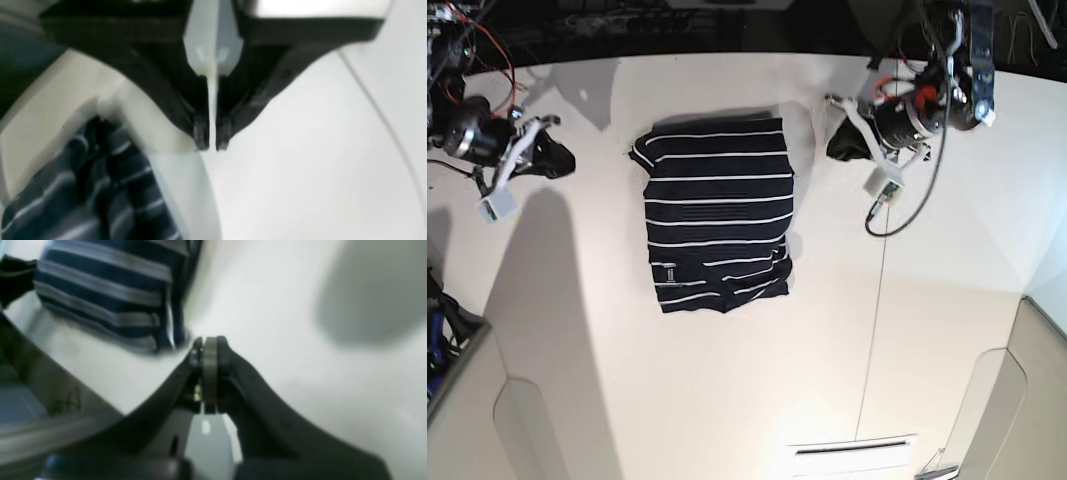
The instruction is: Fold the T-shirt properly
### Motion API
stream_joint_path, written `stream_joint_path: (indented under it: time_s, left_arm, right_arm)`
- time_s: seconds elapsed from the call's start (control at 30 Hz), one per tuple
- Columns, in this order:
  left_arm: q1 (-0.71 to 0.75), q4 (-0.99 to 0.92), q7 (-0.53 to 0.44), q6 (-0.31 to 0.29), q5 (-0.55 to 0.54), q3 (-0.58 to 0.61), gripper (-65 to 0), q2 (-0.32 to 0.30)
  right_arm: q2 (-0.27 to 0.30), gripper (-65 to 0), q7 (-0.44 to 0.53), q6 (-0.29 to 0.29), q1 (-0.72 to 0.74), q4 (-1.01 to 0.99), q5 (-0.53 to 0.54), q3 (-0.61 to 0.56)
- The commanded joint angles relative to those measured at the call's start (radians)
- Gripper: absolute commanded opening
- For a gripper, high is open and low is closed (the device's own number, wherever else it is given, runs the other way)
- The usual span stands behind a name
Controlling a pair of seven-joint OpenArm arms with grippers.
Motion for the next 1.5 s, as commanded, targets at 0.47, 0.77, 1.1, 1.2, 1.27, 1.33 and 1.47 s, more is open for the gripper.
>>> stream_joint_path:
  time_s: [0.47, 0.77, 1.1, 1.2, 1.27, 1.33, 1.47]
  left_arm:
    - [0.591, 0.235, 0.013, -0.010, 0.022, -0.129, -60.7, -0.003]
    - [0.692, -0.012, -0.145, 0.012, 0.254, -0.020, -60.7, -0.082]
    - [0.437, -0.665, -0.369, 0.042, 0.394, 0.295, -60.6, -0.156]
    - [0.316, -0.843, -0.390, 0.042, 0.395, 0.383, -60.6, -0.144]
    - [0.242, -0.943, -0.403, 0.042, 0.395, 0.435, -60.6, -0.133]
    - [0.180, -1.020, -0.403, 0.042, 0.395, 0.472, -60.6, -0.113]
    - [0.100, -1.113, -0.430, 0.043, 0.394, 0.507, -60.7, -0.052]
  right_arm:
    - [0.085, -65.0, -0.056, 0.019, -0.413, 0.016, 0.070, 0.044]
    - [0.066, -65.0, -0.056, 0.019, -0.648, -0.006, 0.066, 0.026]
    - [0.060, -65.0, 0.127, 0.003, -0.615, -0.330, -0.110, -0.259]
    - [0.050, -65.0, 0.158, -0.007, -0.537, -0.444, -0.198, -0.391]
    - [0.033, -65.0, 0.161, -0.008, -0.484, -0.520, -0.262, -0.464]
    - [0.011, -65.0, 0.178, -0.009, -0.437, -0.597, -0.311, -0.512]
    - [-0.039, -65.0, 0.193, -0.019, -0.334, -0.736, -0.381, -0.555]
